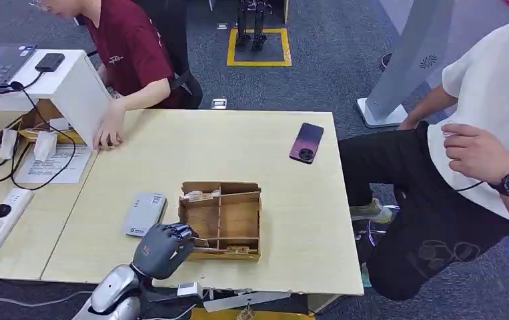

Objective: Pass the card to the sensor for recognition and then transmit it.

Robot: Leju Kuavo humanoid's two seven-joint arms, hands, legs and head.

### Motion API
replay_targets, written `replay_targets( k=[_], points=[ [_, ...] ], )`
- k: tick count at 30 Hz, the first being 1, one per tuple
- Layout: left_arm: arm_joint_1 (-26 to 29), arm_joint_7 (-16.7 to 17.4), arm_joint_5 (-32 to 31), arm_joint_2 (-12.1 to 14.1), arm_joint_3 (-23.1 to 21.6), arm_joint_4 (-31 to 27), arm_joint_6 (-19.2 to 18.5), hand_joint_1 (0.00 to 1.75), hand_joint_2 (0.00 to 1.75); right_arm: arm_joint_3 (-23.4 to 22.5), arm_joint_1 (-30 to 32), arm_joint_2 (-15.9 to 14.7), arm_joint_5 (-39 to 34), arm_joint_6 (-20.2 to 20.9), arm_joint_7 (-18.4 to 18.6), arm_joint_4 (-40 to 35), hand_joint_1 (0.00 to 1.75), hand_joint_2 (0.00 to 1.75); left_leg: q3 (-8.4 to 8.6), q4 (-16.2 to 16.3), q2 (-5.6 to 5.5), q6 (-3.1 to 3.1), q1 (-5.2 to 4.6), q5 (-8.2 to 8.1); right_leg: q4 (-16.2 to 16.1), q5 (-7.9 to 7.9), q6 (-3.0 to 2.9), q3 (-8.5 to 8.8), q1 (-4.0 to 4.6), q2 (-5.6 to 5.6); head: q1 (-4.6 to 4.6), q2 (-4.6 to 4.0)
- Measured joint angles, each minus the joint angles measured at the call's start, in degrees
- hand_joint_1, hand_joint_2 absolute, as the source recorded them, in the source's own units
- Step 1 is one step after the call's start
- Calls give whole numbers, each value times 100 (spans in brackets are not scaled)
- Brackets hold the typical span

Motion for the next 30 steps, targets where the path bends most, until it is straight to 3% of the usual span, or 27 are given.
replay_targets(
  k=[4, 10, 24, 30],
  points=[
    [-106, 11, 46, 124, 0, -510, -231, 175, 175, 11, -5, 0, -33, 0, 0, 0, 0, 0, -3, 0, 0, 0, 0, 2, 0, 0, 0, -1, 0, -1, 0, 0],
    [-313, 79, 46, 247, 0, -1003, -291, 175, 175, 15, -17, 0, -46, 9, 0, 0, 0, 0, -4, 0, -1, 1, 0, 3, 0, 0, 1, -1, 0, -1, 0, 0],
    [-363, 138, 55, 323, 0, -1250, -280, 175, 175, 17, -17, 2, -92, 15, 0, 0, 0, 0, -4, 0, 0, 1, 0, 3, 0, 0, 1, -1, -1, -1, 0, 0],
    [-503, 402, -79, 321, 2, -1248, -170, 175, 175, 35, -25, 2, -96, 0, 0, -2, 0, 0, -4, 0, -1, 2, 0, 3, 0, 0, 1, -1, 0, -3, 2, 0]
  ],
)
